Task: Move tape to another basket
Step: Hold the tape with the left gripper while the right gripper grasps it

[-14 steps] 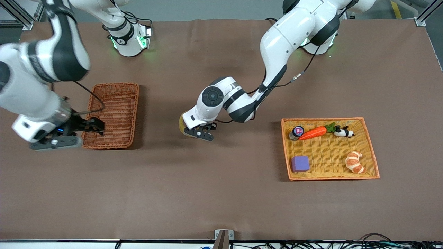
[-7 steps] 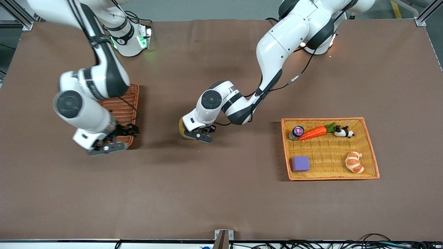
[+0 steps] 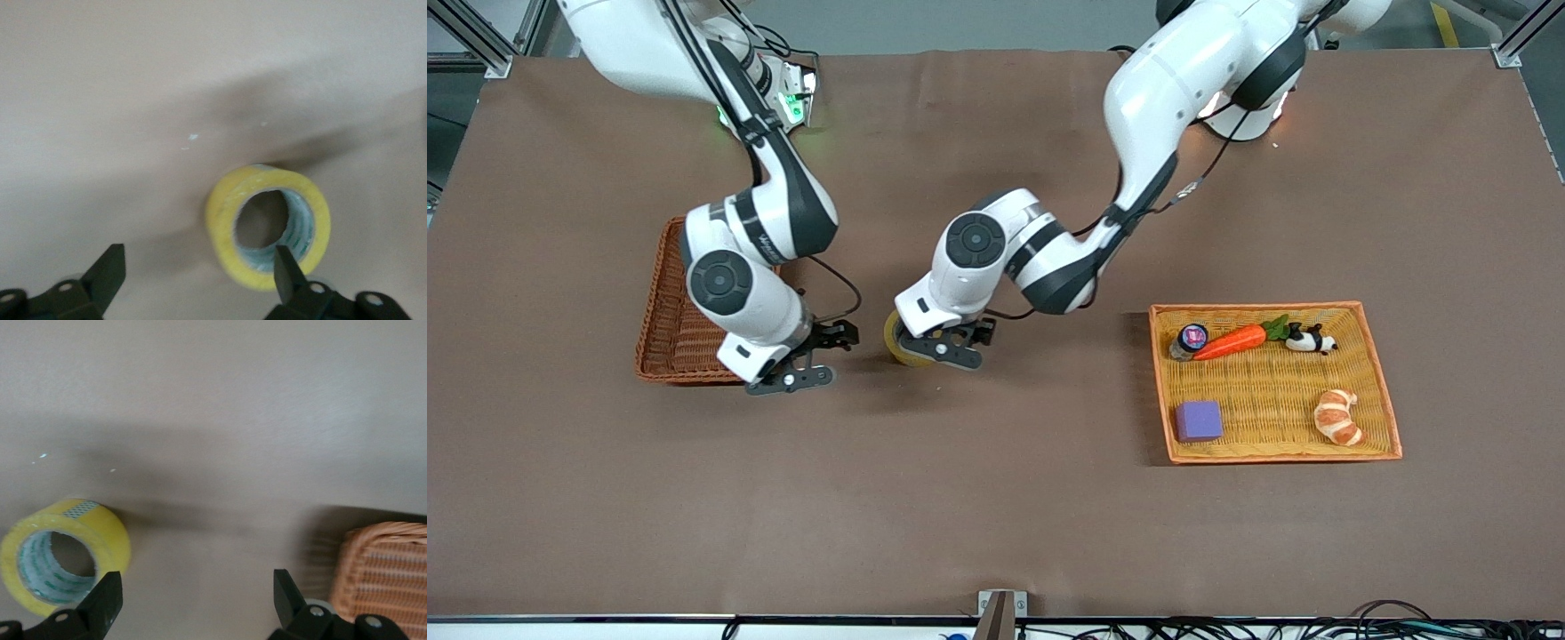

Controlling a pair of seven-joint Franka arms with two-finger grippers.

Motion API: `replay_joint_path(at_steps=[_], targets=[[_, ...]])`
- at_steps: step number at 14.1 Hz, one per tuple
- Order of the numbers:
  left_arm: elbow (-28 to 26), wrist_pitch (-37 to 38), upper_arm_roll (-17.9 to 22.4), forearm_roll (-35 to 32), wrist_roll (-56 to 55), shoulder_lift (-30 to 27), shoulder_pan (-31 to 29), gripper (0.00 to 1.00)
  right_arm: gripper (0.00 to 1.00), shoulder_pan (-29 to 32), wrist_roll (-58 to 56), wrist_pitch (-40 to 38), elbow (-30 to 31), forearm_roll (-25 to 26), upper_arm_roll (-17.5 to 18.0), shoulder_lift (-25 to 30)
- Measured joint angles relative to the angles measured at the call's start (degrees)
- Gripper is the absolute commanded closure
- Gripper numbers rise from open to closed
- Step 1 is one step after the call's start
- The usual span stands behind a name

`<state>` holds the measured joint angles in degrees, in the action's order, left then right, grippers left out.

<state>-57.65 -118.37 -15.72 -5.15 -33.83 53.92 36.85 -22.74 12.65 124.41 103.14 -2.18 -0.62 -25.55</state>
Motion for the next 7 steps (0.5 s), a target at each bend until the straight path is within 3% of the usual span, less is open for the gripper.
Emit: replay_joint_path(at_steps=[2,7], targets=[[-4.0,3.6,-0.9,0.0,0.0,-6.4,-4.3,0.00,0.00,-2.1,3.3,1.5,0.0,-0.1,0.0,-2.0],[-24.9,3.3,-8.1,0.0,6.7,-25.3,-22.5,0.00,0.00,-7.9,16.8,6.0,0.1,-0.2,0.0,-6.6]])
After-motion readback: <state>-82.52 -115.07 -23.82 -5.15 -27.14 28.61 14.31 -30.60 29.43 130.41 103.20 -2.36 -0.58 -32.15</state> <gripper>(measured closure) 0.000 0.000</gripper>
